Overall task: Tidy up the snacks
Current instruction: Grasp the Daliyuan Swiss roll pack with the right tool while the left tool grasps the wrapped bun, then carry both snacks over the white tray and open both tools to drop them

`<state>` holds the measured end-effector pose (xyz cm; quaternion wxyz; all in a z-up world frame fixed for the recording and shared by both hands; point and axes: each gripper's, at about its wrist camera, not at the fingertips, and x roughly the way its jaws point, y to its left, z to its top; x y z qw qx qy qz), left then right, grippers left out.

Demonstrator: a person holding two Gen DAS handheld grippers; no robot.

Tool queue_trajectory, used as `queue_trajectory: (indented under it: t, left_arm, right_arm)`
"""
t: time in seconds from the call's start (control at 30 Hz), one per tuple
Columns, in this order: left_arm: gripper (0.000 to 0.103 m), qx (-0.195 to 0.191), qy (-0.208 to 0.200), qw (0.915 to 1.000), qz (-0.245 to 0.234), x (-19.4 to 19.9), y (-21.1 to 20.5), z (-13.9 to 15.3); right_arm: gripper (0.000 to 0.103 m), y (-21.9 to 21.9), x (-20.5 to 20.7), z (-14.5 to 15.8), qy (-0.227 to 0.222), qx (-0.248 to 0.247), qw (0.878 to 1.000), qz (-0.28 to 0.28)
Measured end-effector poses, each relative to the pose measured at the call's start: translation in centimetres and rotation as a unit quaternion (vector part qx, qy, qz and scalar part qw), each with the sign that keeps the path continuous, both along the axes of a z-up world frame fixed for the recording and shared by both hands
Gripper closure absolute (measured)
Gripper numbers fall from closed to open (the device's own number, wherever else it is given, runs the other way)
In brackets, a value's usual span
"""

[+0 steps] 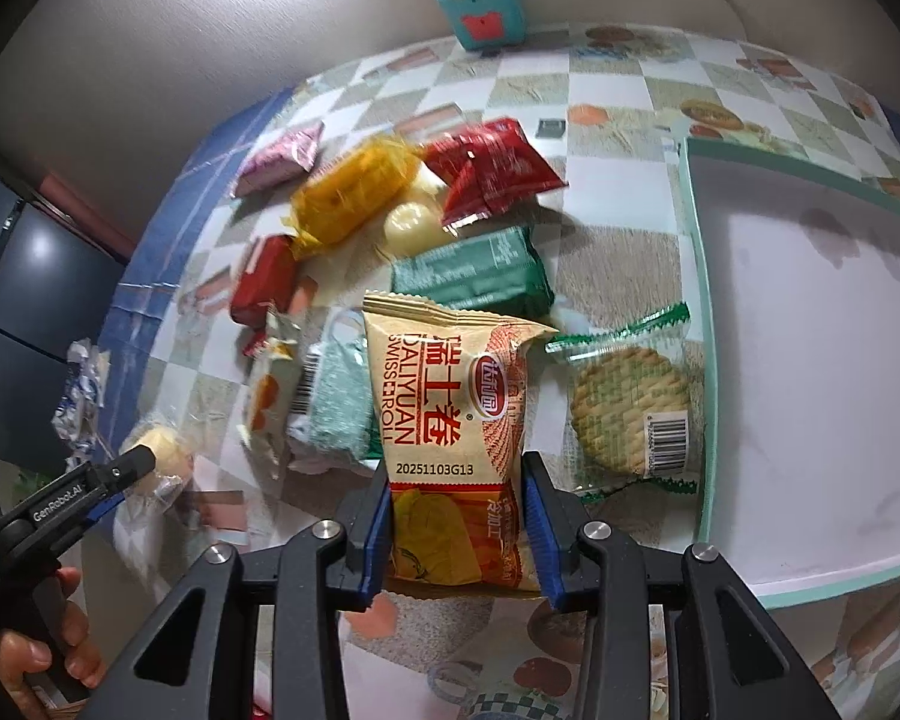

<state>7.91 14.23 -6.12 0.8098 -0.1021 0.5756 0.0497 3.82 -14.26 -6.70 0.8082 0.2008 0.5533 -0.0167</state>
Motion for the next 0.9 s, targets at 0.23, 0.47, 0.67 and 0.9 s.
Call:
queue_trajectory:
  t: [0.23, 0.47, 0.67, 0.9]
  left_arm:
    - [0.056, 0.003, -0.017, 0.9999, 0.003, -0.2, -1.2, 2.3]
    - [0.056, 0.003, -0.045, 0.9989, -0.01, -0.4, -3.9, 5.3]
    - [0.056, -0.002, -0.061, 0.9971, -0.045, -0.2, -8.4, 7.3]
    - [0.056, 0.005, -0.069, 0.9931, -0.094, -0.2, -14.3, 8.0]
  right_arm:
    - [0.062, -0.8, -0.8, 2.9, -0.038, 0.006, 0.999, -0.009]
    - [0.062, -1.3, -0.9, 5.1, -0.066, -0.007, 0.997, -0.027]
    - [0.062, -4.0, -1.7, 6.0, -0.07, -0.023, 0.995, -0.067]
    - [0.062, -8.7, -3.0, 5.9, -0.041, -0.067, 0.987, -0.137]
